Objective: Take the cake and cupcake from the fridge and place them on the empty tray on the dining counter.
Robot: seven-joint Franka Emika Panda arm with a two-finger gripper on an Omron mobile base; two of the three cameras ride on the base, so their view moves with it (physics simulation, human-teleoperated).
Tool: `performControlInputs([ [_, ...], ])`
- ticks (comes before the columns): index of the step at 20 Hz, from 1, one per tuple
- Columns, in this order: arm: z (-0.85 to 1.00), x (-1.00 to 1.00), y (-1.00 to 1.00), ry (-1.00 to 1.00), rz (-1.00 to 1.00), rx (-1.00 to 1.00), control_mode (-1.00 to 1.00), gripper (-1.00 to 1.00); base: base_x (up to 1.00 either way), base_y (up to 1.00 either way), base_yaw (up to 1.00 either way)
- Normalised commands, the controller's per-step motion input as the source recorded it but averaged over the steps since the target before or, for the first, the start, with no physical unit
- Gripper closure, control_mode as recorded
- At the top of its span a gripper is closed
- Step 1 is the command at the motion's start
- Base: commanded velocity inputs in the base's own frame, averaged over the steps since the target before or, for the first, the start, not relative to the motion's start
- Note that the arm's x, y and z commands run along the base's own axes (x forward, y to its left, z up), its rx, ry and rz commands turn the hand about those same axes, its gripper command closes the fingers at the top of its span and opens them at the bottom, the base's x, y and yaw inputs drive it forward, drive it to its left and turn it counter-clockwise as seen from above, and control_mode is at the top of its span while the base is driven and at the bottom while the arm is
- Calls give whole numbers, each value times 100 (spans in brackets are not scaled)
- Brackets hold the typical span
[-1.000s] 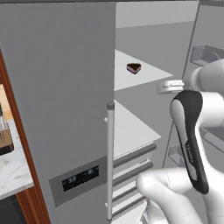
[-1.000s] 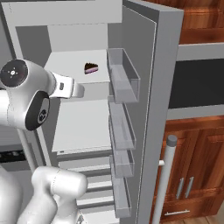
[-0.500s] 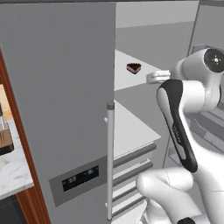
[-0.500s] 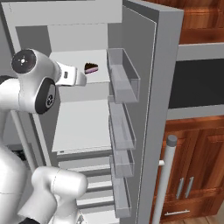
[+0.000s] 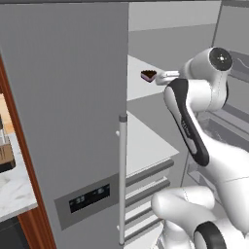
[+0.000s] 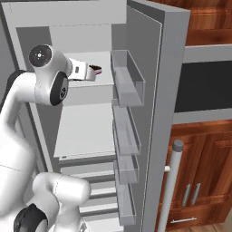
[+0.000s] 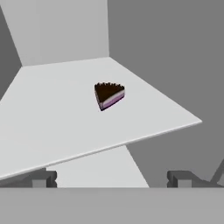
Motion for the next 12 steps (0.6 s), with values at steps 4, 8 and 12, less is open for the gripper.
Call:
performControlInputs([
  [4, 0, 59, 6, 0, 0, 0, -100, -100, 0, 0, 0],
  [8, 0, 52, 13, 0, 0, 0, -100, -100, 0, 0, 0],
  [12, 0, 52, 10, 0, 0, 1, -100, -100, 0, 0, 0],
])
